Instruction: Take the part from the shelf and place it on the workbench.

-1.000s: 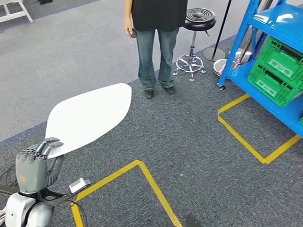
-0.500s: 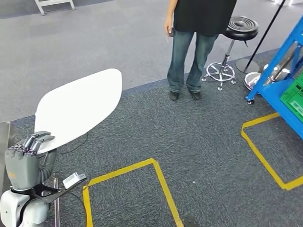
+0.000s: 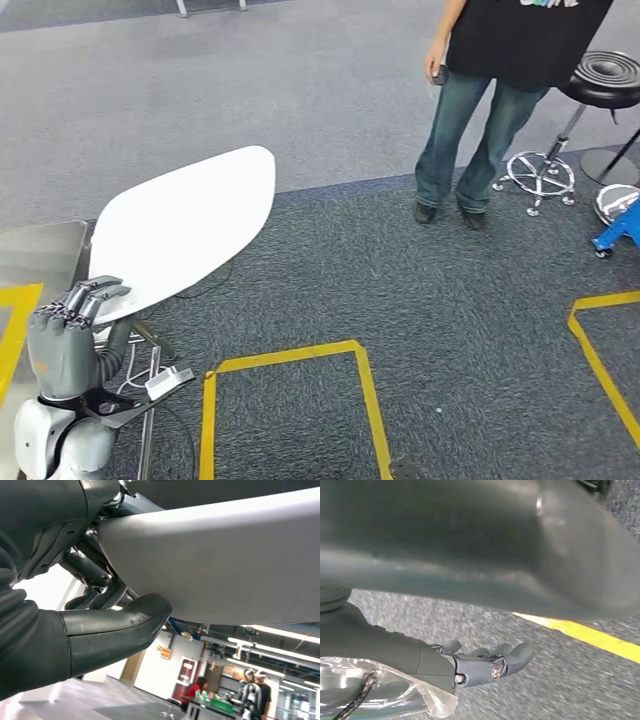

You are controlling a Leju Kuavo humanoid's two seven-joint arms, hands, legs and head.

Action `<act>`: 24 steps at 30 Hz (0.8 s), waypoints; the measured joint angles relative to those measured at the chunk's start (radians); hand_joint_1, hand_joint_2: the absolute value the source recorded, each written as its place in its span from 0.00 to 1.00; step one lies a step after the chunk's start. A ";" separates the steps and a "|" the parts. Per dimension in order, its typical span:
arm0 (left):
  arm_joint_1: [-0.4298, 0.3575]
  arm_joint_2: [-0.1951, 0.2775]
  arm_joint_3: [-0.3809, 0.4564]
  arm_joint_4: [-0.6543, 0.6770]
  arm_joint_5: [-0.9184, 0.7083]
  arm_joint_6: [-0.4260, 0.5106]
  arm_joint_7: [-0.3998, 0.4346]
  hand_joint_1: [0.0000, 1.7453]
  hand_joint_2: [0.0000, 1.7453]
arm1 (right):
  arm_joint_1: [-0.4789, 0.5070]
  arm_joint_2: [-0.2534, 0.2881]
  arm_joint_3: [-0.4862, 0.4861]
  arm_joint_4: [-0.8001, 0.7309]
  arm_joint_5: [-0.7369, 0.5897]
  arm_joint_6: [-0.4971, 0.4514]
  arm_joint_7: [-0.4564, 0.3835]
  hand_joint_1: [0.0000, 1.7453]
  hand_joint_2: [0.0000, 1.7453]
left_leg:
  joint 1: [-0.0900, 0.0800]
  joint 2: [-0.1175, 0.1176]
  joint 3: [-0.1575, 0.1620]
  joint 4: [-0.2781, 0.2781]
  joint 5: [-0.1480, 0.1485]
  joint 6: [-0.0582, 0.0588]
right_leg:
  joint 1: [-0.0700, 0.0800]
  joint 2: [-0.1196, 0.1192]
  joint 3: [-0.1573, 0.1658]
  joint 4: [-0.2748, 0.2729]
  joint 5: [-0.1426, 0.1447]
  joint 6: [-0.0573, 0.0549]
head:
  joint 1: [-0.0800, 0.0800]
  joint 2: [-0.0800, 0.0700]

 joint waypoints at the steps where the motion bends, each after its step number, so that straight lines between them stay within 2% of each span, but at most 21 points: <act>1: -0.001 0.000 0.000 0.000 0.000 0.000 0.000 1.00 1.00 | 0.000 0.000 0.000 0.000 0.000 0.000 0.000 0.00 0.00 | -0.001 0.033 -0.022 0.048 -0.027 -0.003 | 0.001 -0.016 0.002 -0.002 0.000 -0.006 | -0.003 0.000; 2: -0.002 0.000 0.000 0.000 0.000 0.000 0.000 1.00 1.00 | 0.001 -0.001 0.000 0.000 0.000 0.000 0.000 0.00 0.00 | -0.002 0.066 -0.052 0.113 -0.059 -0.007 | 0.004 -0.031 0.004 -0.003 -0.002 -0.010 | -0.006 0.000; 3: -0.002 0.000 0.000 0.000 0.000 0.000 0.000 1.00 1.00 | 0.002 -0.001 0.000 0.000 0.000 0.000 0.000 0.00 0.00 | -0.001 0.084 -0.086 0.184 -0.090 -0.009 | 0.007 -0.048 0.004 -0.003 -0.004 -0.014 | -0.008 0.000; 4: 0.000 0.000 0.000 0.000 0.001 0.000 0.000 1.00 1.00 | 0.003 -0.001 0.000 0.001 0.000 0.000 0.000 0.00 0.00 | 0.000 0.092 -0.110 0.236 -0.107 -0.010 | 0.009 -0.064 0.004 -0.002 -0.005 -0.016 | -0.008 0.000; 5: 0.001 0.000 0.000 0.000 0.001 0.000 0.000 1.00 1.00 | 0.004 -0.001 0.000 0.001 0.000 0.000 0.000 0.00 0.00 | 0.000 0.096 -0.119 0.258 -0.107 -0.010 | 0.011 -0.079 0.005 -0.002 -0.006 -0.017 | -0.008 0.000; 6: 0.002 0.001 0.000 0.000 0.001 0.000 0.000 1.00 1.00 | 0.003 -0.001 0.000 0.002 0.000 0.000 0.000 0.00 0.00 | 0.000 0.099 -0.108 0.240 -0.089 -0.009 | 0.012 -0.093 0.006 -0.002 -0.008 -0.018 | -0.008 0.000; 7: 0.003 0.001 0.000 0.000 0.000 0.000 0.000 1.00 1.00 | 0.002 -0.001 0.000 0.002 0.000 0.000 0.000 0.00 0.00 | -0.001 0.105 -0.078 0.185 -0.056 -0.005 | 0.014 -0.106 0.009 -0.002 -0.010 -0.017 | -0.008 0.000; 9: 0.001 0.001 0.000 0.000 0.001 0.000 0.000 1.00 1.00 | 0.000 -0.001 0.000 0.002 0.002 0.000 0.000 0.00 0.00 | -0.010 0.143 -0.002 0.045 -0.002 0.007 | 0.018 -0.128 0.016 -0.002 -0.016 -0.013 | -0.008 0.000; 10: 0.000 0.001 -0.001 0.000 0.003 0.000 0.002 1.00 1.00 | 0.000 -0.001 0.000 0.002 0.005 0.001 -0.001 0.00 0.00 | -0.016 0.160 0.022 -0.003 0.008 0.013 | 0.020 -0.139 0.018 -0.001 -0.019 -0.010 | -0.008 0.000; 11: 0.000 0.002 -0.003 0.000 0.005 0.000 0.006 1.00 1.00 | 0.000 -0.001 0.000 0.002 0.007 0.002 -0.001 0.00 0.00 | -0.021 0.171 0.033 -0.026 0.007 0.018 | 0.023 -0.149 0.018 -0.001 -0.021 -0.007 | -0.008 0.000; 13: 0.001 0.005 -0.009 0.000 0.006 0.000 0.019 1.00 1.00 | 0.000 -0.001 0.000 0.002 0.007 0.009 -0.005 0.00 0.00 | -0.023 0.158 0.034 -0.037 0.006 0.027 | 0.024 -0.168 0.021 -0.004 -0.024 0.001 | -0.008 0.000; 14: 0.003 0.008 -0.013 0.000 0.004 0.000 0.026 1.00 1.00 | -0.001 -0.001 -0.001 0.002 0.004 0.014 -0.010 0.00 0.00 | -0.021 0.149 0.036 -0.043 0.009 0.032 | 0.023 -0.159 0.020 -0.001 -0.029 0.006 | -0.007 0.000; 16: 0.002 0.011 -0.021 0.002 -0.002 0.000 0.037 1.00 1.00 | -0.002 -0.001 -0.003 0.002 -0.004 0.023 -0.020 0.00 0.00 | -0.014 0.136 0.042 -0.054 0.014 0.042 | 0.020 -0.108 -0.006 0.053 -0.062 0.014 | -0.004 0.000; 17: 0.002 0.012 -0.026 0.003 -0.004 0.000 0.040 1.00 1.00 | -0.001 -0.001 -0.004 0.002 -0.007 0.025 -0.023 0.00 0.00 | -0.012 0.131 0.043 -0.056 0.014 0.045 | 0.018 -0.075 -0.036 0.112 -0.090 0.017 | -0.002 0.000; 18: 0.002 0.013 -0.030 0.004 -0.004 0.000 0.042 1.00 1.00 | 0.002 -0.002 -0.004 0.002 -0.009 0.026 -0.024 0.00 0.00 | -0.011 0.125 0.043 -0.056 0.014 0.048 | 0.017 -0.058 -0.073 0.181 -0.118 0.019 | 0.000 0.000; 19: 0.003 0.014 -0.035 0.007 -0.004 0.000 0.044 1.00 1.00 | 0.006 -0.002 -0.004 0.002 -0.010 0.027 -0.026 0.00 0.00 | -0.011 0.119 0.043 -0.056 0.013 0.049 | 0.017 -0.051 -0.108 0.243 -0.137 0.021 | 0.002 0.000; 20: 0.005 0.016 -0.038 0.009 -0.005 0.000 0.045 1.00 1.00 | 0.009 -0.003 -0.004 0.002 -0.011 0.029 -0.026 0.00 0.00 | -0.011 0.113 0.044 -0.055 0.012 0.050 | 0.016 -0.049 -0.131 0.277 -0.138 0.023 | 0.002 0.000; 21: 0.005 0.017 -0.041 0.012 -0.005 0.000 0.048 1.00 1.00 | 0.011 -0.003 -0.004 0.002 -0.011 0.031 -0.027 0.00 0.00 | -0.011 0.107 0.045 -0.055 0.011 0.050 | 0.015 -0.049 -0.135 0.269 -0.118 0.024 | 0.002 0.000; 22: 0.006 0.019 -0.043 0.014 -0.005 0.000 0.052 1.00 1.00 | 0.012 -0.004 -0.004 0.002 -0.011 0.034 -0.027 0.00 0.00 | -0.010 0.102 0.047 -0.054 0.010 0.048 | 0.014 -0.049 -0.121 0.227 -0.083 0.024 | 0.002 0.000; 23: 0.006 0.021 -0.047 0.017 -0.006 0.000 0.059 1.00 1.00 | 0.013 -0.004 -0.004 0.002 -0.011 0.037 -0.028 0.00 0.00 | -0.009 0.098 0.048 -0.051 0.008 0.045 | 0.012 -0.049 -0.092 0.157 -0.041 0.025 | 0.002 0.000; 24: 0.006 0.024 -0.051 0.019 -0.006 0.000 0.067 1.00 1.00 | 0.012 -0.004 -0.004 0.002 -0.010 0.039 -0.028 0.00 0.00 | -0.009 0.095 0.048 -0.047 0.004 0.040 | 0.012 -0.047 -0.062 0.089 -0.012 0.026 | 0.002 0.000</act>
